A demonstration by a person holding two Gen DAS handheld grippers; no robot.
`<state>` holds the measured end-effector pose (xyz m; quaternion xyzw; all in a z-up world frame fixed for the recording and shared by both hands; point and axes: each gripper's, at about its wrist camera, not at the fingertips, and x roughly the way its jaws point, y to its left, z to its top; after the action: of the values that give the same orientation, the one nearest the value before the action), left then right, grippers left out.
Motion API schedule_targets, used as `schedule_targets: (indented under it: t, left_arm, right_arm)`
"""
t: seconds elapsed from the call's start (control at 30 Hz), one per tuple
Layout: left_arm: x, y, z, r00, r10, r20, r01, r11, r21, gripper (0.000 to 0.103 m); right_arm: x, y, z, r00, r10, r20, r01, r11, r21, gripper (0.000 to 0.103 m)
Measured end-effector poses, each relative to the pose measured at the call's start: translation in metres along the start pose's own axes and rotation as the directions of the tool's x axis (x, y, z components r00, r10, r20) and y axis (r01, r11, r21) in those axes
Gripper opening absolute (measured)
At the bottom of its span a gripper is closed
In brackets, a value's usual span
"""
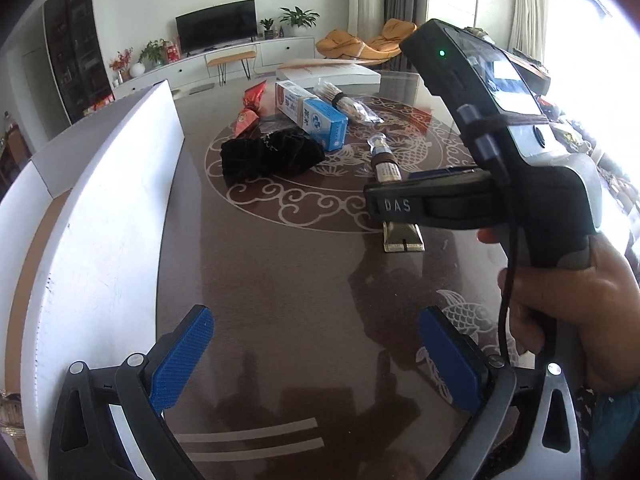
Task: Organize objects
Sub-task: 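Reach the left gripper to the black velvet cloth while the right reaches the gold tube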
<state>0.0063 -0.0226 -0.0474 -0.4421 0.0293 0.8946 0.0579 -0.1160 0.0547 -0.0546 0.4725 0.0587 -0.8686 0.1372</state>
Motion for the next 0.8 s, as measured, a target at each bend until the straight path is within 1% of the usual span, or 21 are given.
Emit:
schedule_targets:
  t: [0.07, 0.13, 0.17, 0.23, 0.3, 0.37, 0.4, 0.43, 0.47, 0.53, 0.57, 0.6, 0.67, 0.73, 0.8]
  left_arm:
    - [0.0, -0.004, -0.003, 1.0, -0.027, -0.008, 0.027, 1.0, 0.012, 0.103]
    - [0.003, -0.01, -0.004, 0.998, -0.055, -0.021, 0.055, 0.998, 0.029, 0.103]
    - [0.005, -0.012, -0.002, 0.996, -0.08, -0.034, 0.081, 0.996, 0.032, 0.103]
    - [0.01, -0.016, 0.002, 0.991, -0.119, -0.066, 0.12, 0.992, 0.021, 0.103]
    - [0.01, -0.016, 0.016, 0.986, -0.148, -0.078, 0.149, 0.989, 0.002, 0.103]
    - [0.004, -0.015, 0.037, 0.983, -0.171, -0.061, 0.172, 0.985, 0.003, 0.103]
    - [0.001, -0.015, 0.051, 0.983, -0.175, -0.051, 0.176, 0.984, 0.019, 0.103]
    - [0.0, -0.016, 0.067, 0.984, -0.168, -0.053, 0.171, 0.984, 0.047, 0.103]
    - [0.003, -0.017, 0.083, 0.985, -0.154, -0.073, 0.16, 0.984, 0.082, 0.103]
    - [0.02, -0.019, 0.113, 0.979, -0.128, -0.157, 0.154, 0.975, 0.163, 0.103]
    - [0.029, -0.02, 0.124, 0.972, -0.13, -0.195, 0.169, 0.966, 0.198, 0.103]
    - [0.039, -0.02, 0.135, 0.967, -0.13, -0.221, 0.182, 0.955, 0.235, 0.103]
    - [0.057, -0.016, 0.154, 0.968, -0.083, -0.238, 0.157, 0.937, 0.312, 0.103]
    - [0.078, -0.012, 0.168, 0.96, -0.033, -0.279, 0.139, 0.918, 0.371, 0.103]
    - [0.096, -0.007, 0.178, 0.951, -0.002, -0.308, 0.128, 0.913, 0.387, 0.103]
  right_arm:
    - [-0.002, -0.015, -0.006, 1.0, 0.002, 0.028, -0.004, 0.999, 0.054, 0.029]
    - [-0.008, -0.034, -0.014, 0.998, -0.051, 0.042, 0.047, 0.995, 0.092, 0.028]
    - [-0.011, -0.044, -0.019, 0.996, -0.083, 0.044, 0.078, 0.991, 0.105, 0.028]
    - [-0.017, -0.062, -0.031, 0.989, -0.144, 0.045, 0.136, 0.981, 0.137, 0.028]
    - [-0.025, -0.079, -0.043, 0.983, -0.175, 0.054, 0.162, 0.969, 0.189, 0.028]
    - [-0.031, -0.088, -0.053, 0.978, -0.195, 0.068, 0.175, 0.959, 0.221, 0.028]
    - [-0.033, -0.091, -0.057, 0.977, -0.197, 0.078, 0.175, 0.958, 0.228, 0.029]
    - [-0.035, -0.093, -0.058, 0.977, -0.197, 0.081, 0.173, 0.957, 0.234, 0.03]
    - [-0.037, -0.095, -0.06, 0.978, -0.192, 0.082, 0.168, 0.957, 0.238, 0.032]
    - [-0.037, -0.094, -0.059, 0.979, -0.183, 0.087, 0.159, 0.96, 0.232, 0.036]
    - [-0.038, -0.092, -0.059, 0.979, -0.183, 0.087, 0.159, 0.961, 0.226, 0.04]
    - [-0.038, -0.091, -0.059, 0.979, -0.182, 0.086, 0.16, 0.962, 0.219, 0.047]
    - [-0.037, -0.088, -0.058, 0.98, -0.182, 0.081, 0.162, 0.964, 0.21, 0.056]
    - [-0.038, -0.087, -0.059, 0.98, -0.179, 0.082, 0.158, 0.965, 0.209, 0.057]
    - [-0.038, -0.087, -0.059, 0.981, -0.175, 0.084, 0.154, 0.965, 0.211, 0.058]
